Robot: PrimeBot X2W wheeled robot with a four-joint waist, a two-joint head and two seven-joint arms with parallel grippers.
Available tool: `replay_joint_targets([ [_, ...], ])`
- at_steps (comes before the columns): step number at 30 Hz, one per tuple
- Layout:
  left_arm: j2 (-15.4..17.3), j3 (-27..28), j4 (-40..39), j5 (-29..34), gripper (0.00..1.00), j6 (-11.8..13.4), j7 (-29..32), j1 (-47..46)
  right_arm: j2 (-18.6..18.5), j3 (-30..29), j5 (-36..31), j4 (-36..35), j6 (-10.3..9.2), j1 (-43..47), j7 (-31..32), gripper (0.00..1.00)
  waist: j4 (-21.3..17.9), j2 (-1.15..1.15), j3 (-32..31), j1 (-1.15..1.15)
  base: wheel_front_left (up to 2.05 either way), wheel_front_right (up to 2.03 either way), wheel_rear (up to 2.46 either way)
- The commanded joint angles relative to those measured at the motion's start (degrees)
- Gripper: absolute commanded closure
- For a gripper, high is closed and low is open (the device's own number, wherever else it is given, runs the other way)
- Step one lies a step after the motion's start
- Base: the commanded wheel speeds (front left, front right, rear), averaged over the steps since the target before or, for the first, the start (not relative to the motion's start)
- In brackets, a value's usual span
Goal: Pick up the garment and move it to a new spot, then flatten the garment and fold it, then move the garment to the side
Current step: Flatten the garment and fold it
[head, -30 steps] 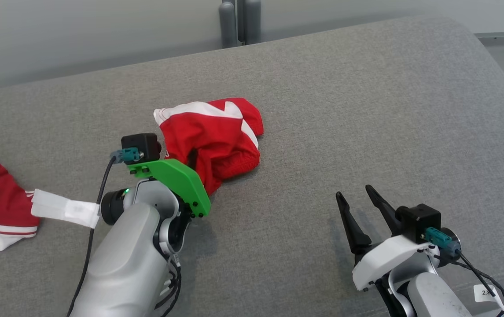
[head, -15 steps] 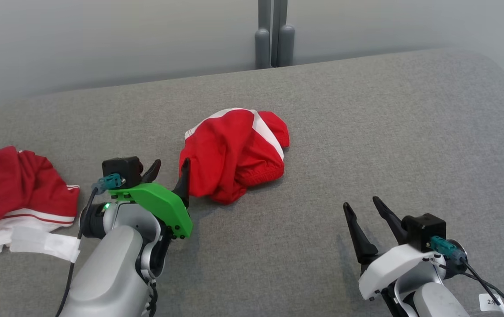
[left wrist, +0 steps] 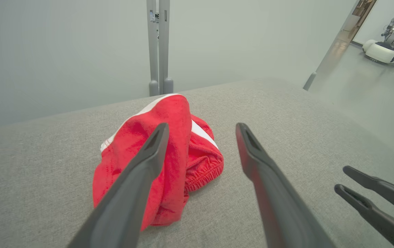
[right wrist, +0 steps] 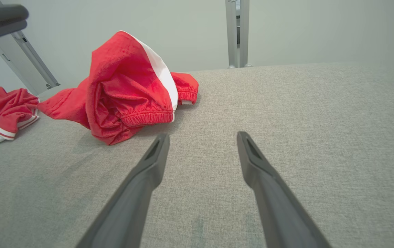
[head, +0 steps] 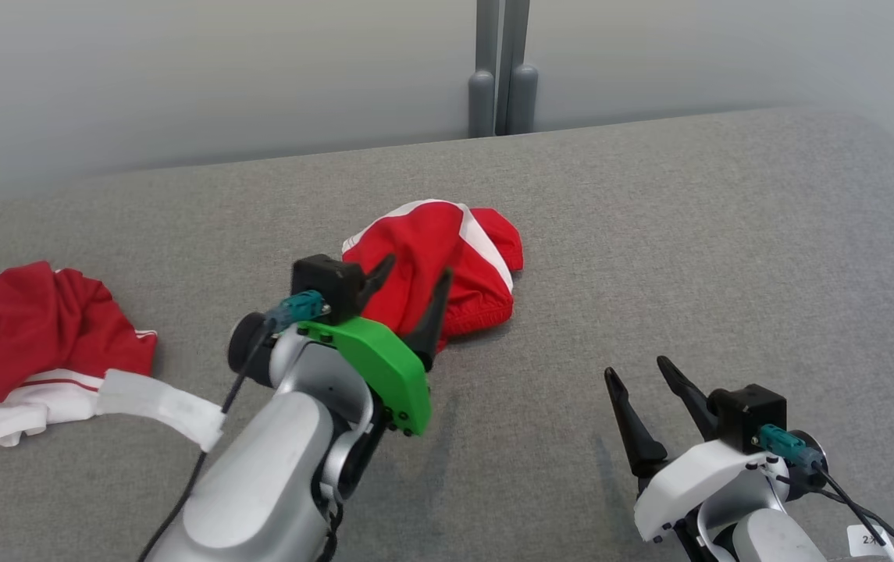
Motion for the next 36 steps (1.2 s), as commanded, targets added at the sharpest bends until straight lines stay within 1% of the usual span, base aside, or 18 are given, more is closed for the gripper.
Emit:
replay_joint_targets([
  [1, -0.69, -1.06, -0.41, 0.37, 0.0, -0.46, 0.5, 0.14, -0.08, 0.08, -0.2, -0.4, 0.0, 0.09, 0.17, 0.0, -0.86, 0.0, 0.43, 0.0, 0.0, 0.0, 0.0],
  [3, -1.69, -2.51, -0.64, 0.64, 0.0, -0.69, 0.84, 0.72, -0.08, 0.22, -0.33, -0.57, 0.0, 0.19, 0.33, 0.0, -1.53, 0.0, 0.75, 0.0, 0.0, 0.0, 0.0],
  [4, -2.56, -3.79, -0.61, 1.03, 0.0, -0.95, 0.2, 1.17, -0.08, 0.21, -0.39, -0.65, 0.0, 0.09, 0.48, 0.0, -2.1, 0.0, 1.09, 0.0, 0.0, 0.0, 0.0],
  [7, -3.75, -5.01, -0.32, 1.57, 0.0, -0.91, -2.16, 1.92, -0.08, 0.14, -0.51, -0.84, 0.0, -0.17, 0.54, 0.0, -2.77, 0.0, 1.51, 0.0, 0.0, 0.0, 0.0],
  [12, -3.93, -8.1, 3.61, 4.09, 0.0, -1.25, -4.02, 2.35, -0.08, 0.11, -0.49, -0.89, 0.0, -0.57, 0.56, 0.0, -3.51, 0.0, 1.89, 0.0, 0.0, 0.0, 0.0],
  [15, -4.05, -8.7, 5.71, 4.79, 0.0, -1.25, -4.68, 1.9, -0.07, 0.08, -0.58, -0.9, 0.0, -0.6, 0.46, 0.0, -3.74, 0.0, 1.97, 0.0, 0.0, 0.0, 0.0],
  [20, -4.0, -6.22, 9.81, 4.79, 0.0, 1.49, -8.46, 0.52, -0.06, -0.27, -0.57, -1.0, 0.0, -0.67, 0.27, 0.0, -3.58, 0.0, 2.29, 0.0, 0.0, 0.0, 0.0],
  [22, -2.96, -4.71, 11.82, 4.89, 0.0, 2.84, -10.4, 0.28, -0.07, -0.5, -0.71, -1.0, 0.0, -0.51, 0.28, 0.0, -2.88, 0.0, 2.35, 0.0, 0.0, 0.0, 0.0],
  [25, -1.8, -2.98, 13.53, 4.18, 0.0, 4.1, -11.43, 0.22, -0.07, -0.57, -0.82, -1.05, 0.0, -0.42, 0.45, 0.0, -2.11, 0.0, 2.26, 0.0, 0.0, 0.0, 0.0],
  [32, 0.36, -0.23, 17.29, 2.05, 0.0, 6.69, -9.52, 1.07, -0.08, -0.45, -0.83, -1.06, 0.0, -0.63, 0.71, 0.0, -0.92, 0.0, 2.06, 0.0, 0.0, 0.0, 0.0],
  [33, 0.38, -0.17, 17.71, 1.82, 0.0, 6.82, -8.92, 1.11, -0.08, -0.43, -0.81, -1.12, 0.0, -0.61, 0.76, 0.0, -0.84, 0.0, 2.07, 0.0, 0.0, 0.0, 0.0],
  [36, -0.2, 0.3, 18.09, 0.39, 0.0, 6.1, -7.56, 1.45, -0.08, -0.36, -0.72, -1.27, 0.0, -0.53, 0.8, 0.0, -0.66, 0.0, 2.25, 0.0, 0.0, 0.0, 0.0],
])
